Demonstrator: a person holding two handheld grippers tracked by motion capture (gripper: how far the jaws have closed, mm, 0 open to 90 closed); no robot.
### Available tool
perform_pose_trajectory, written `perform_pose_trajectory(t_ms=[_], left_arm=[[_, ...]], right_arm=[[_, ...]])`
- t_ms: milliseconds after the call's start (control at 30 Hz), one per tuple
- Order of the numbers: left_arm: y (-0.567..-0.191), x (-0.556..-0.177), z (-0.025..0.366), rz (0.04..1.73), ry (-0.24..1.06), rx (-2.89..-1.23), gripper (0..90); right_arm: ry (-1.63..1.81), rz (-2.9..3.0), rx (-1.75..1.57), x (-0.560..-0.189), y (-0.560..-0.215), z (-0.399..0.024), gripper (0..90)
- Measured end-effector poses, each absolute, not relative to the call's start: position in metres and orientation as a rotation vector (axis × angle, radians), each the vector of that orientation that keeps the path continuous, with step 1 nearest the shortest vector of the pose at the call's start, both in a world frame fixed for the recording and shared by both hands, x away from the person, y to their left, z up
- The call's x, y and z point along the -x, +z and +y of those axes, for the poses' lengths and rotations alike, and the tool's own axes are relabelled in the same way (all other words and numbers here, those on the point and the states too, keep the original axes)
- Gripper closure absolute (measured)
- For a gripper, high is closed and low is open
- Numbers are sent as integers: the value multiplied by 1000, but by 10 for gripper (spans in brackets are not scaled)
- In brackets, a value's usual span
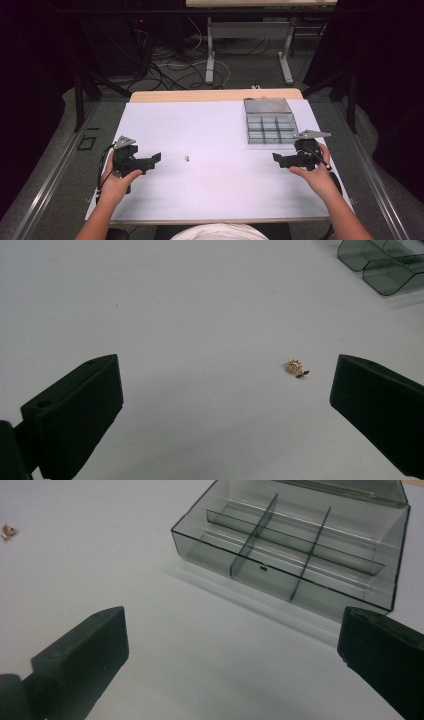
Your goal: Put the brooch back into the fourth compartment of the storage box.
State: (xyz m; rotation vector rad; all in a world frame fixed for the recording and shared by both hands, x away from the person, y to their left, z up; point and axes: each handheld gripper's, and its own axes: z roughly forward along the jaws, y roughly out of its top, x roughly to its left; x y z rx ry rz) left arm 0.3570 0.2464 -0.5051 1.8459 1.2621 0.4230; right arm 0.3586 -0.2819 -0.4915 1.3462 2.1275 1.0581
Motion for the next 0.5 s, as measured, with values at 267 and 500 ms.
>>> perform_pose_trajectory(t_ms=[267, 500], left_arm=[[-507, -356, 246, 1270, 432, -1832, 9], [-507, -355, 246, 1268, 428, -1836, 10]], right_arm=[[1086, 2148, -1303, -365, -486, -259, 0], [1078, 2185, -1257, -369, -486, -240, 0]])
